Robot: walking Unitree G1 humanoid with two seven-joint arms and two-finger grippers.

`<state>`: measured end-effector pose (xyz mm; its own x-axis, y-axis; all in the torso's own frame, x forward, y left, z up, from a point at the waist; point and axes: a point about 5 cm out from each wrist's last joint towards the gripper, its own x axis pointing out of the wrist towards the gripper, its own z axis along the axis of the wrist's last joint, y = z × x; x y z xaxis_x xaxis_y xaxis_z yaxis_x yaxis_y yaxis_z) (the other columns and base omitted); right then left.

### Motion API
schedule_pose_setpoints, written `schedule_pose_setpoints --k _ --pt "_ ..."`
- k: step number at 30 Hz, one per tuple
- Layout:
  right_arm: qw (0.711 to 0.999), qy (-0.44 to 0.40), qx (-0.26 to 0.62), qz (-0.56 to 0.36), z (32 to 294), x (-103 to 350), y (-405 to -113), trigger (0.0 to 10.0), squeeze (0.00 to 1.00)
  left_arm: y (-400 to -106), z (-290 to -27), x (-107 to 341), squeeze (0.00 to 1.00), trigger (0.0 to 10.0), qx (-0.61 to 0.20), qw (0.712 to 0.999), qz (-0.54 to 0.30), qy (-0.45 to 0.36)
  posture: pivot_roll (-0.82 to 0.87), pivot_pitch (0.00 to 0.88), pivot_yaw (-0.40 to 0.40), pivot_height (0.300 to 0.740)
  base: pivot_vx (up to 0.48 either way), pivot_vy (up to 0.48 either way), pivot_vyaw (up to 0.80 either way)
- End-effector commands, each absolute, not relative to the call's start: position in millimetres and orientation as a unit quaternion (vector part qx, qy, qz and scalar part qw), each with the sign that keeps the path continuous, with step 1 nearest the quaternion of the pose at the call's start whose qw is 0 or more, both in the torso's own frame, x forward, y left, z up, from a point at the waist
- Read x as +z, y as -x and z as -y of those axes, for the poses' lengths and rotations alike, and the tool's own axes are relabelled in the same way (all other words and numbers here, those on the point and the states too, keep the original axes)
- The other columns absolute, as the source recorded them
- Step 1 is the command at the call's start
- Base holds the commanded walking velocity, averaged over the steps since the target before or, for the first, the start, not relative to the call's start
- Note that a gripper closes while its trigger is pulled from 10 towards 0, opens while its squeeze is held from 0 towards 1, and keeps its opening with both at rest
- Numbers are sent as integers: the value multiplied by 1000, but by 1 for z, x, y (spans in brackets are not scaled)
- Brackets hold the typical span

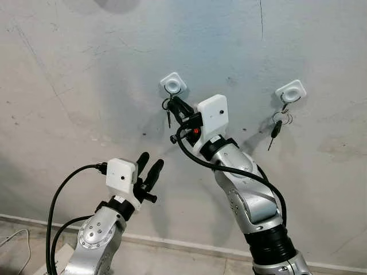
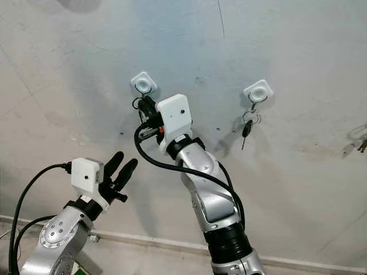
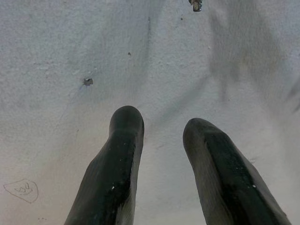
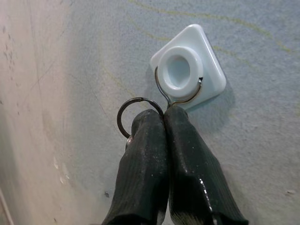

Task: Hang keys on a hook

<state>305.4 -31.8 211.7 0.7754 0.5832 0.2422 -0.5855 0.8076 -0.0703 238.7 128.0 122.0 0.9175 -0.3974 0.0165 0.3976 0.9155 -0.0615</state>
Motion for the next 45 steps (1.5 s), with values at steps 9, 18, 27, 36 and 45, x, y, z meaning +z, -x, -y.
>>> schedule_pose_setpoints --k 9,18,27,36,45 --pt "951 13 285 118 36 213 -310 10000 0 -240 -127 122 0 10000 -206 978 1 26 14 0 75 740 0 0 0" --pt "958 25 264 110 38 211 -316 10000 0 -238 -120 135 0 10000 -233 971 46 7 17 0 71 740 0 0 0" --pt "962 32 254 93 42 204 -318 10000 0 -241 -124 149 0 10000 -209 974 84 9 13 0 71 740 0 0 0" --pt "964 33 246 93 44 204 -320 10000 0 -236 -124 158 0 10000 -207 973 99 2 21 0 67 740 0 0 0" --pt "969 38 230 83 47 201 -323 10000 0 -236 -124 166 0 10000 -211 971 109 0 21 0 66 740 0 0 0"
